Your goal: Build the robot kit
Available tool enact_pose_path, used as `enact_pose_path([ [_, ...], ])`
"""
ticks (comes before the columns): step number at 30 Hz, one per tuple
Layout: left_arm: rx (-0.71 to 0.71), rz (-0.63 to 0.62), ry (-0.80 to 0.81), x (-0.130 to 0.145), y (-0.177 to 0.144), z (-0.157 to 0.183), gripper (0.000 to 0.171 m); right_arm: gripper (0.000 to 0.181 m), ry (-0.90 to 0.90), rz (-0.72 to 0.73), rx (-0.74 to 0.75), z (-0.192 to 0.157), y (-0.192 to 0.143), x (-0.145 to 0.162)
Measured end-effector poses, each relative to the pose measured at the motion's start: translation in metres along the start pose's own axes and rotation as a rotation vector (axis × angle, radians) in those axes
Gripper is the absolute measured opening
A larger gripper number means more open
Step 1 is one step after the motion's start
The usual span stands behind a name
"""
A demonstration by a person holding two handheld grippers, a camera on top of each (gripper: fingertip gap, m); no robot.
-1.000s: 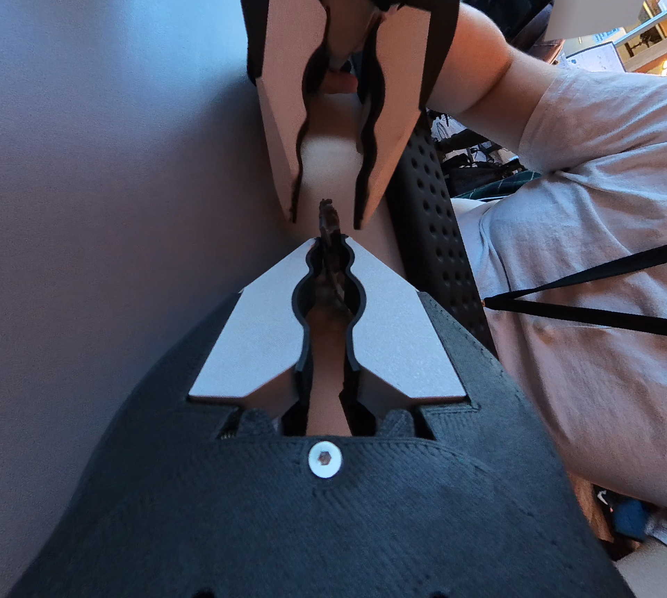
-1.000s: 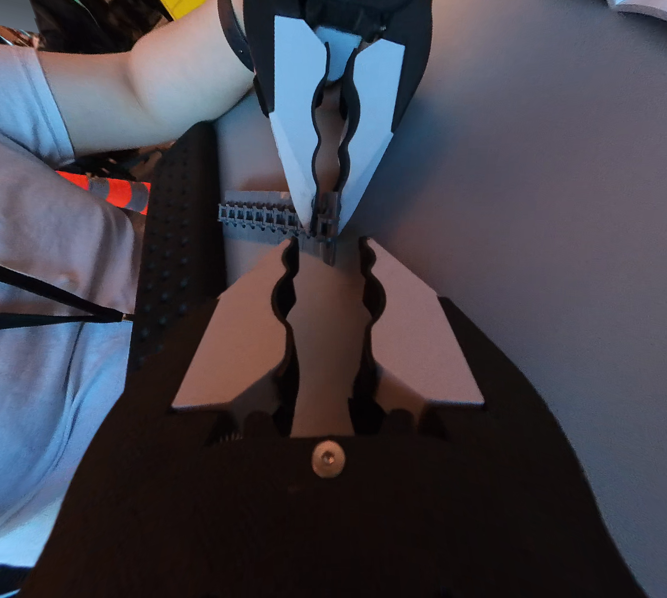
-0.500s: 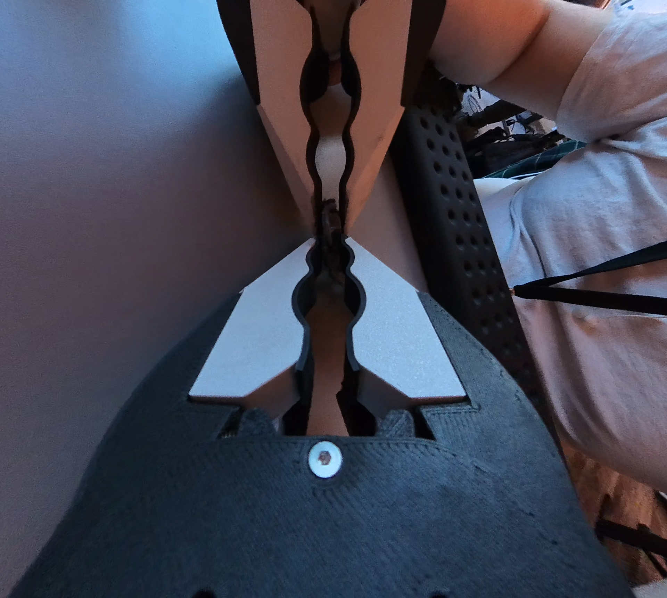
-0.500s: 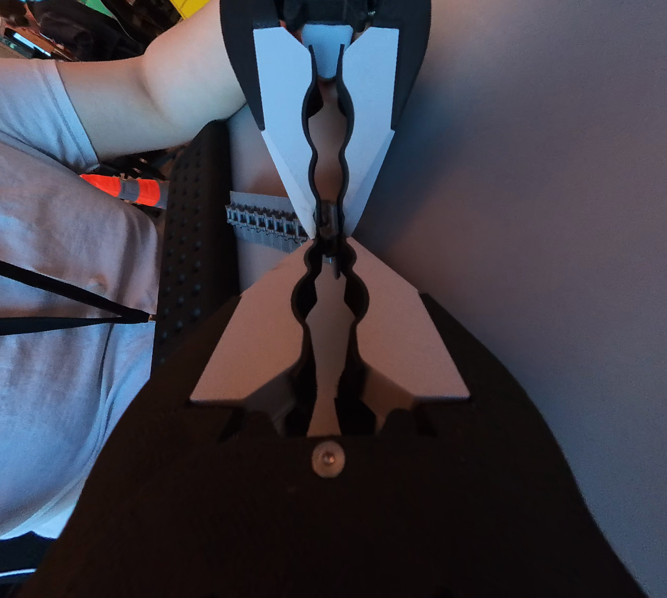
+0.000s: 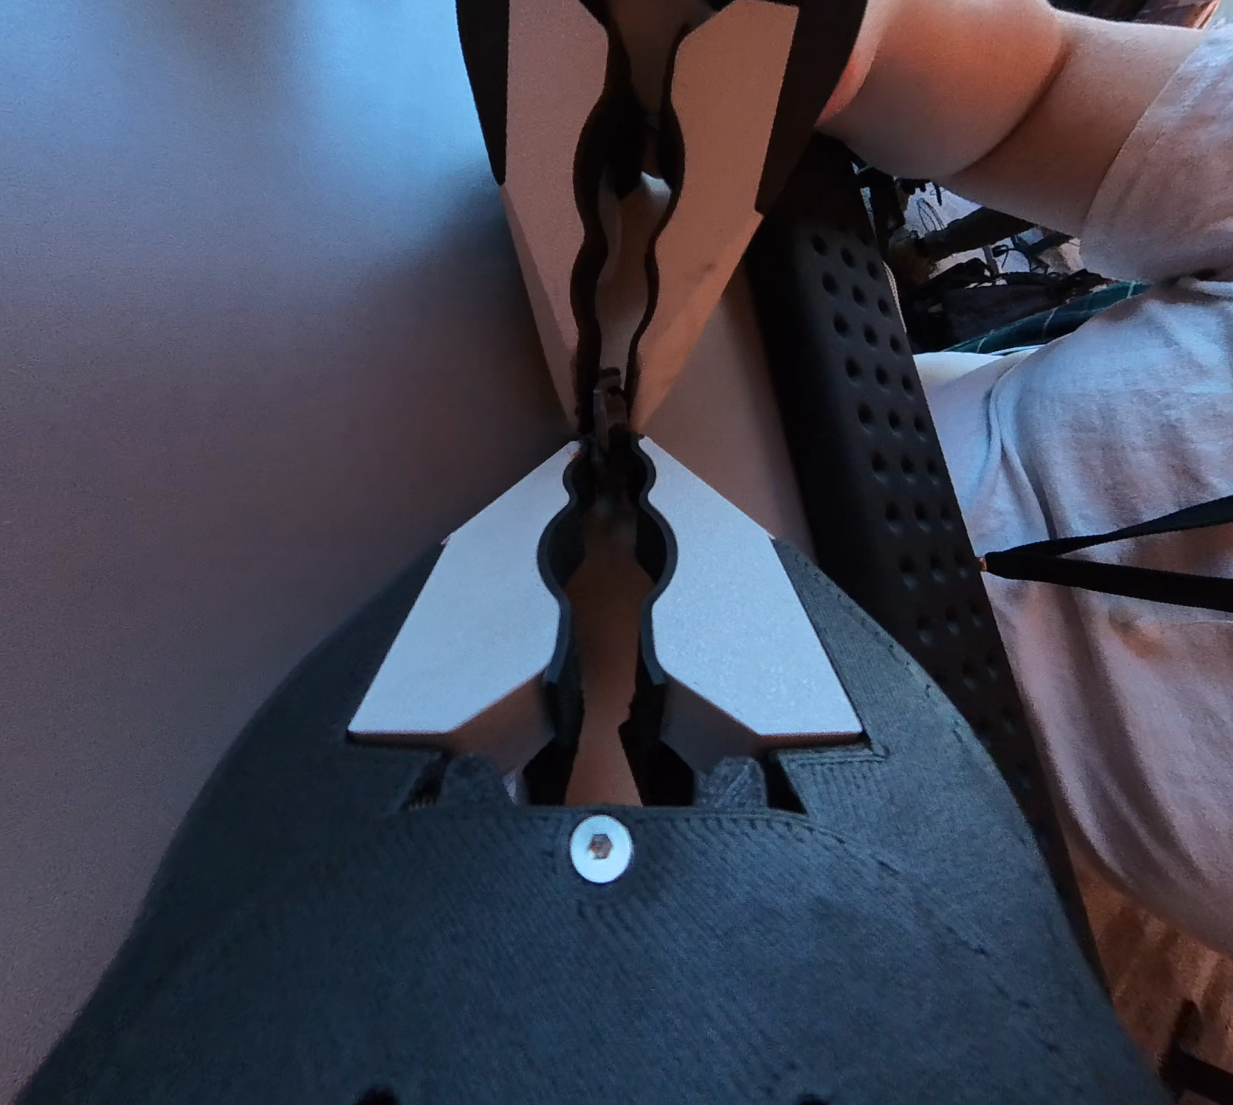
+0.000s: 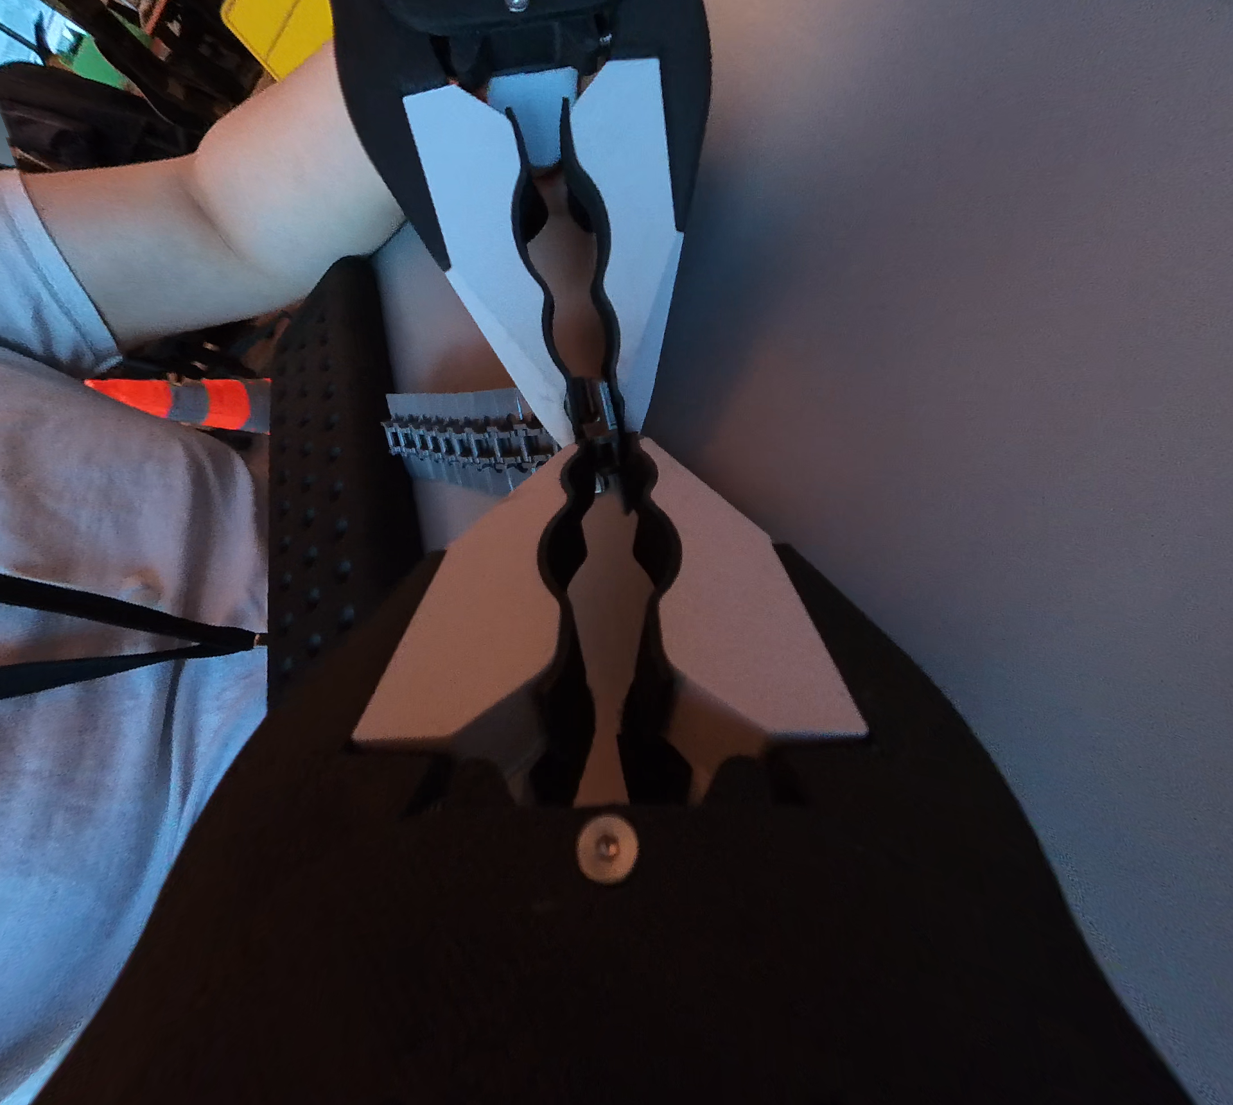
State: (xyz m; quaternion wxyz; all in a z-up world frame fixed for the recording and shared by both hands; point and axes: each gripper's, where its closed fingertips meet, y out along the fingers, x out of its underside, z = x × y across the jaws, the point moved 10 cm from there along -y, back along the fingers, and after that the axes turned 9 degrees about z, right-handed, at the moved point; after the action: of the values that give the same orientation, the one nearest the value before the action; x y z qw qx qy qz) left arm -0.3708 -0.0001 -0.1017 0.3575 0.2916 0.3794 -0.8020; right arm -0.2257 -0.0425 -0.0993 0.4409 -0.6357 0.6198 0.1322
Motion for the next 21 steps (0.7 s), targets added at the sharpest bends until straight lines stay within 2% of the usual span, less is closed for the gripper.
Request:
enact_pose_path([
  [6, 0.041, 0.063, -0.140, -0.003, -0.004, -0.011, 0.008, 0.007, -0.024, 0.061, -0.001, 0.004, -0.005, -0.003],
  [12, 0.000, 0.076, -0.024, -0.007, -0.012, -0.009, 0.007, 0.007, -0.106, 0.056, 0.074, -0.001, -0.007, 0.000],
  [16, 0.016, 0.109, -0.066, -0.008, -0.017, -0.012, 0.007, 0.007, -0.107, 0.059, 0.073, -0.001, -0.007, 0.001],
  [21, 0.019, 0.033, -0.068, -0.004, -0.013, -0.010, 0.011, 0.007, -0.097, 0.056, 0.068, 0.001, -0.006, 0.001],
])
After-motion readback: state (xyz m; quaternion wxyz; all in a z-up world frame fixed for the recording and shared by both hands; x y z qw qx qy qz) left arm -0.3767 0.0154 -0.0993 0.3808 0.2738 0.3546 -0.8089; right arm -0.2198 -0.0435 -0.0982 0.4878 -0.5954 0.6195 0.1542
